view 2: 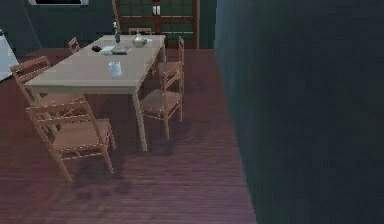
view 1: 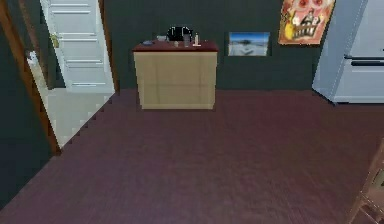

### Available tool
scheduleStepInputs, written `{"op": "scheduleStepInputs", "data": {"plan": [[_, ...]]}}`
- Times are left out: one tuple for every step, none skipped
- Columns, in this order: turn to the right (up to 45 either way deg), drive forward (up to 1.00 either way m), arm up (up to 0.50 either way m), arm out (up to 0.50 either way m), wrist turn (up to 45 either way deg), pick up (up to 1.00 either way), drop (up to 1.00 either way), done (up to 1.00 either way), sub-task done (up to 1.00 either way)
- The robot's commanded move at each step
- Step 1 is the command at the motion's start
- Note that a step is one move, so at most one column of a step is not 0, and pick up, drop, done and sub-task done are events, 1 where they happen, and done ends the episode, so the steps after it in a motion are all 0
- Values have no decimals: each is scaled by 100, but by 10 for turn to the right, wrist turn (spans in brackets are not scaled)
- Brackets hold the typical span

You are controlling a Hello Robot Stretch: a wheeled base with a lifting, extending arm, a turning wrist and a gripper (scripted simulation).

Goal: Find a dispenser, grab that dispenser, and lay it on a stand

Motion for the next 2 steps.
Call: {"op": "scheduleStepInputs", "data": {"plan": [[0,100,0,0,0,0,0,0,0],[0,100,0,0,0,0,0,0,0]]}}
